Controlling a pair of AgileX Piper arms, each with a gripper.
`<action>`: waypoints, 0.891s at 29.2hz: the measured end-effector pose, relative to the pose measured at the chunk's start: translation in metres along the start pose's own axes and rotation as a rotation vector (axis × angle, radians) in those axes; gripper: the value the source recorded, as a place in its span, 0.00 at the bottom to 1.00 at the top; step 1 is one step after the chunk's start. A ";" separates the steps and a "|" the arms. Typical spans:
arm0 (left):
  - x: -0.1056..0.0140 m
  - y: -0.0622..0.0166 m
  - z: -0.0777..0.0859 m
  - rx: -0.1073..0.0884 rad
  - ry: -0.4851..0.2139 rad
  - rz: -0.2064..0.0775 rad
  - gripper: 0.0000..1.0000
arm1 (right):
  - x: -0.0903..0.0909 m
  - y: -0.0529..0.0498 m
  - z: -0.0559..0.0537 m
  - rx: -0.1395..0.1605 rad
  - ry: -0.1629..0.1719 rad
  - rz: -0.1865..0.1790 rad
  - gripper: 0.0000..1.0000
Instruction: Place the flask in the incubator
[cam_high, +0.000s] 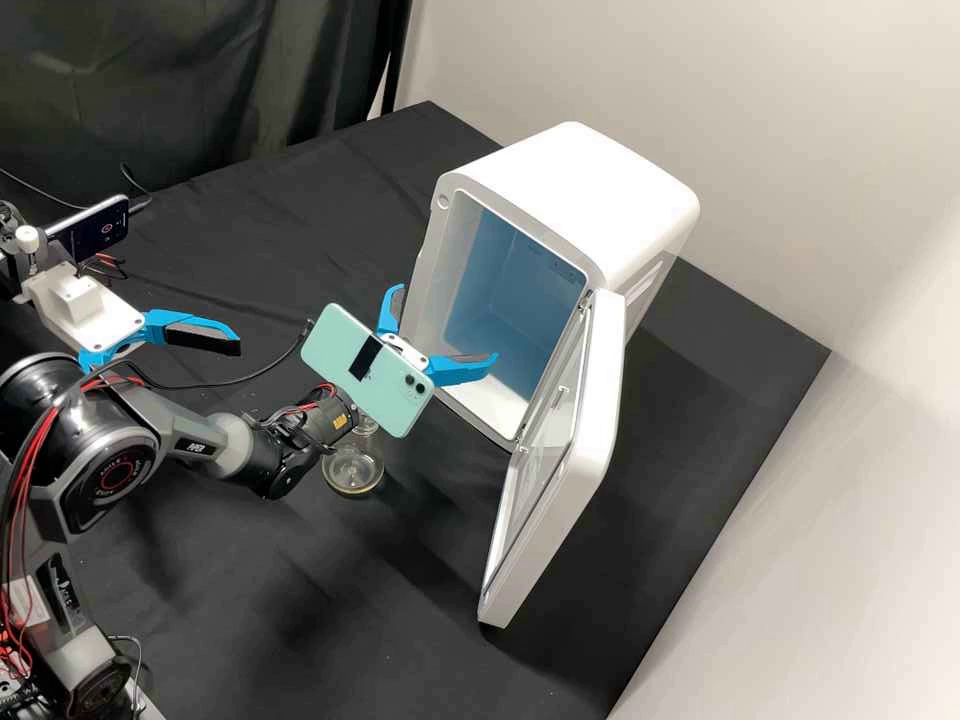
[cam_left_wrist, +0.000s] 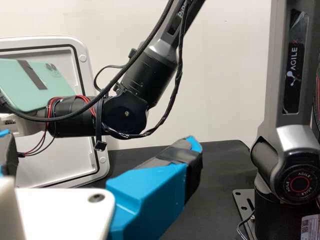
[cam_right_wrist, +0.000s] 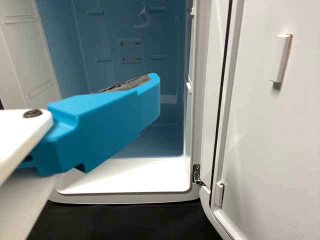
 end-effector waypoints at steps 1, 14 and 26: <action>0.000 0.0000 0.000 0.000 0.000 0.000 1.00 | 0.000 0.000 0.000 0.000 0.000 0.000 1.00; 0.000 0.0000 0.000 0.000 0.000 0.000 1.00 | 0.000 0.000 0.000 0.000 0.000 0.000 1.00; -0.033 -0.0147 -0.029 -0.013 -0.052 -0.080 1.00 | 0.000 0.000 0.000 0.000 0.000 0.000 1.00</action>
